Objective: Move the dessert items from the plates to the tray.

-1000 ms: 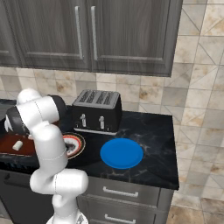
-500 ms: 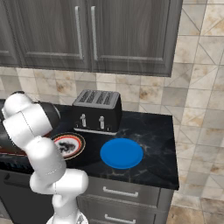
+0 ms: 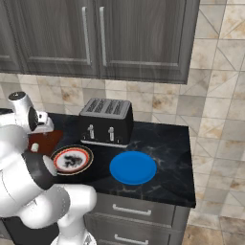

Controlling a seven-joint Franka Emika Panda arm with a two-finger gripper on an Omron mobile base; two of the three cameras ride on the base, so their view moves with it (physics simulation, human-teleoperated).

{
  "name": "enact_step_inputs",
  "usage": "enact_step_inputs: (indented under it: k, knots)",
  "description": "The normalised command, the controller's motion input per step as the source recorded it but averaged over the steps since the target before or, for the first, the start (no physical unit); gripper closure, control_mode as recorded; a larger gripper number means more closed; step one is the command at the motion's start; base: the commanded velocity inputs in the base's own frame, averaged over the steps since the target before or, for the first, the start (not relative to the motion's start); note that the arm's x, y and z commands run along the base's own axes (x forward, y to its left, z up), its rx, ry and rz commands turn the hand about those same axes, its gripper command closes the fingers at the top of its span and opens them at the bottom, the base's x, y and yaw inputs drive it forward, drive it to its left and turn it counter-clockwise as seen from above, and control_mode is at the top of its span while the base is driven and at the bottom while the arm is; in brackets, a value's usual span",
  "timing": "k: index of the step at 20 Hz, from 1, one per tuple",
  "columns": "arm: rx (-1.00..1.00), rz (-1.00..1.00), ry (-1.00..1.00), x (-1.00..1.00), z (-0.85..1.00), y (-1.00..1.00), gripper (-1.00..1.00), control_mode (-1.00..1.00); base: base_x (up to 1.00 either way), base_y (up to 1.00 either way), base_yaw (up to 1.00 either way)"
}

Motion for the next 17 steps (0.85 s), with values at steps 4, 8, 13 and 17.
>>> enact_step_inputs:
  k: [4, 8, 13, 17]
  knots:
    - [0.00, -0.05, 0.00, -0.68, 0.52, -0.77, -1.00, -1.00, 0.00, 0.00, 0.00]
    - [0.00, -0.08, 0.00, -0.70, 0.45, -0.87, -1.00, -1.00, 0.00, 0.00, 0.00]
    - [0.00, -0.09, 0.00, -0.66, 0.45, -0.96, -1.00, -1.00, 0.00, 0.00, 0.00]
    - [0.00, -0.10, 0.00, -0.57, 0.41, -0.95, -1.00, -1.00, 0.00, 0.00, 0.00]
